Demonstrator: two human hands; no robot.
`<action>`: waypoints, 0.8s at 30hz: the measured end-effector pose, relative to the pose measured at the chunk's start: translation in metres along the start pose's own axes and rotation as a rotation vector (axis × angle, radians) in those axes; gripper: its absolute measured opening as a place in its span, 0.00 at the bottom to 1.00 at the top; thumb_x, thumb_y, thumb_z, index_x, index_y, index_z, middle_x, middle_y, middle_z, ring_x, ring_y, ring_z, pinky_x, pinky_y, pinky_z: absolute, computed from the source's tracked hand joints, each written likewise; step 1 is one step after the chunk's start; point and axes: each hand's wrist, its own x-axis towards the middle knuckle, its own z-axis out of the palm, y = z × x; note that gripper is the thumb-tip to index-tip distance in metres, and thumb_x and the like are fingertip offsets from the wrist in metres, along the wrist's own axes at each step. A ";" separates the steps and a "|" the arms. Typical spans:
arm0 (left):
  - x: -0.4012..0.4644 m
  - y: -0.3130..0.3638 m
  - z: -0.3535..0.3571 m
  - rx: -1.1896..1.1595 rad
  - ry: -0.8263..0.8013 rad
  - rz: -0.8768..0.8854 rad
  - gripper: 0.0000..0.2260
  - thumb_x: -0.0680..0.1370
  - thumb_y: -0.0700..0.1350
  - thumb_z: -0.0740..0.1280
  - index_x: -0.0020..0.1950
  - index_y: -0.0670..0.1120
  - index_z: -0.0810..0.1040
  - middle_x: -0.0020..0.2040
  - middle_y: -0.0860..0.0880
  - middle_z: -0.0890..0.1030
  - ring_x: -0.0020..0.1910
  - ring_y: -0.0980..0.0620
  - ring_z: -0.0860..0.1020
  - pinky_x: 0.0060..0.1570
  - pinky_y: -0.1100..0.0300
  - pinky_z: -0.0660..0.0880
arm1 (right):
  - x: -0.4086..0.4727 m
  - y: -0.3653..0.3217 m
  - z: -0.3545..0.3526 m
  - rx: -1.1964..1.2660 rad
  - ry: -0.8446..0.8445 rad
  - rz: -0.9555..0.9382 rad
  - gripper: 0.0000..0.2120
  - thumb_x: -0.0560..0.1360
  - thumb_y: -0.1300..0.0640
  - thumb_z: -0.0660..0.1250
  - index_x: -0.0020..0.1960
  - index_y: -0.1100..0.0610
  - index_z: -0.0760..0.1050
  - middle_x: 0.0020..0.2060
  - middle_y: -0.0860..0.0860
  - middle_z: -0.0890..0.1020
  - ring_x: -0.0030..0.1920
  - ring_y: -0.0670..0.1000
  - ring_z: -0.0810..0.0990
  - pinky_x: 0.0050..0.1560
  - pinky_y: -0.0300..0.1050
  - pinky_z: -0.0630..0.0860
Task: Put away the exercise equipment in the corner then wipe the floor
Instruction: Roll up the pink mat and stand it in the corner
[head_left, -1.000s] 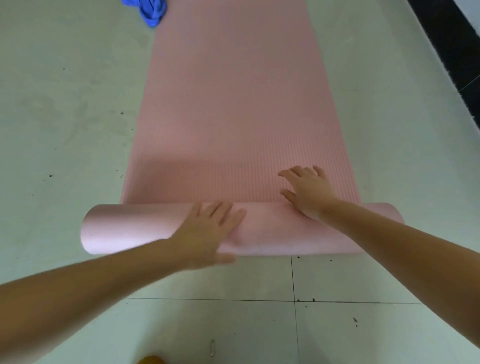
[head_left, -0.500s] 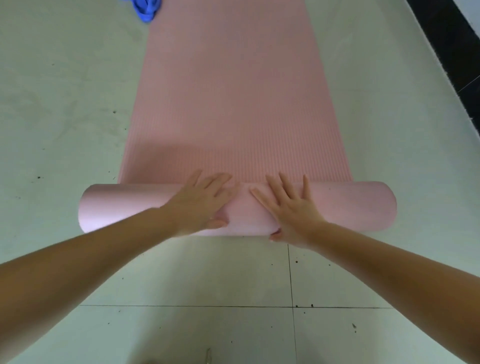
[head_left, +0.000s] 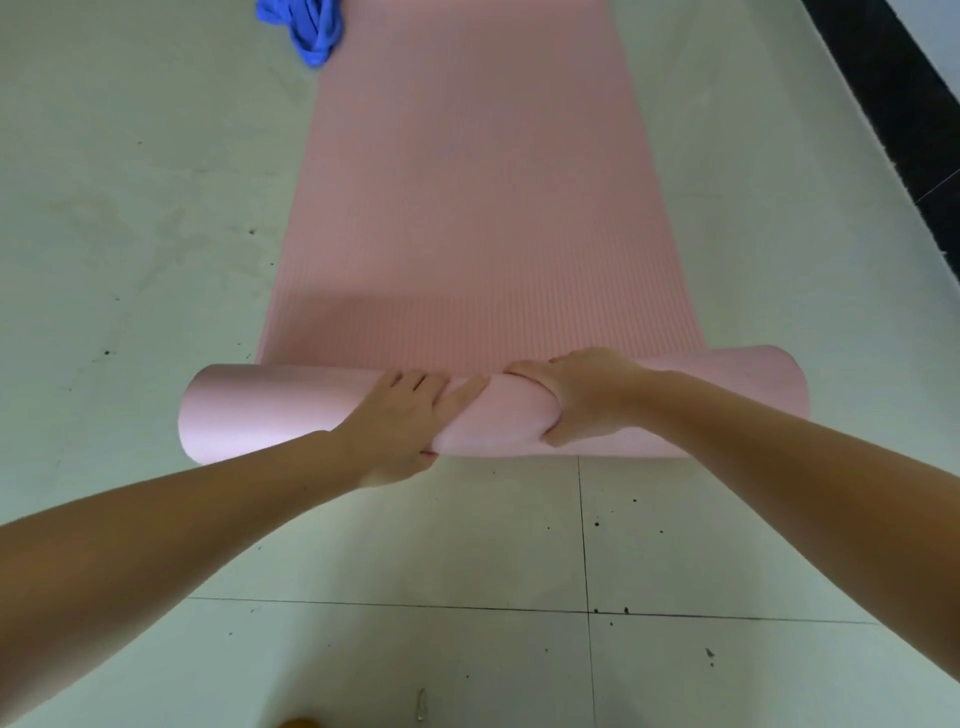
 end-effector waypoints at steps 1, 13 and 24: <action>-0.007 0.004 -0.001 -0.022 -0.004 0.019 0.46 0.63 0.53 0.74 0.74 0.49 0.50 0.57 0.42 0.77 0.50 0.42 0.78 0.49 0.52 0.75 | -0.003 -0.003 0.002 0.013 -0.042 -0.006 0.35 0.65 0.45 0.70 0.69 0.40 0.60 0.52 0.47 0.81 0.48 0.53 0.79 0.51 0.49 0.77; -0.013 0.009 -0.011 -0.578 -0.629 0.019 0.47 0.66 0.56 0.71 0.77 0.57 0.46 0.67 0.50 0.68 0.65 0.49 0.68 0.64 0.54 0.67 | -0.010 -0.003 0.023 0.374 -0.538 -0.002 0.40 0.67 0.45 0.75 0.74 0.46 0.59 0.68 0.47 0.71 0.67 0.52 0.70 0.66 0.50 0.66; 0.040 -0.063 -0.024 -0.131 -0.122 -0.446 0.28 0.78 0.49 0.64 0.75 0.47 0.59 0.72 0.42 0.66 0.70 0.42 0.64 0.70 0.45 0.57 | -0.032 0.028 0.037 0.063 0.430 0.068 0.33 0.72 0.39 0.56 0.73 0.53 0.63 0.70 0.54 0.69 0.70 0.57 0.66 0.72 0.60 0.55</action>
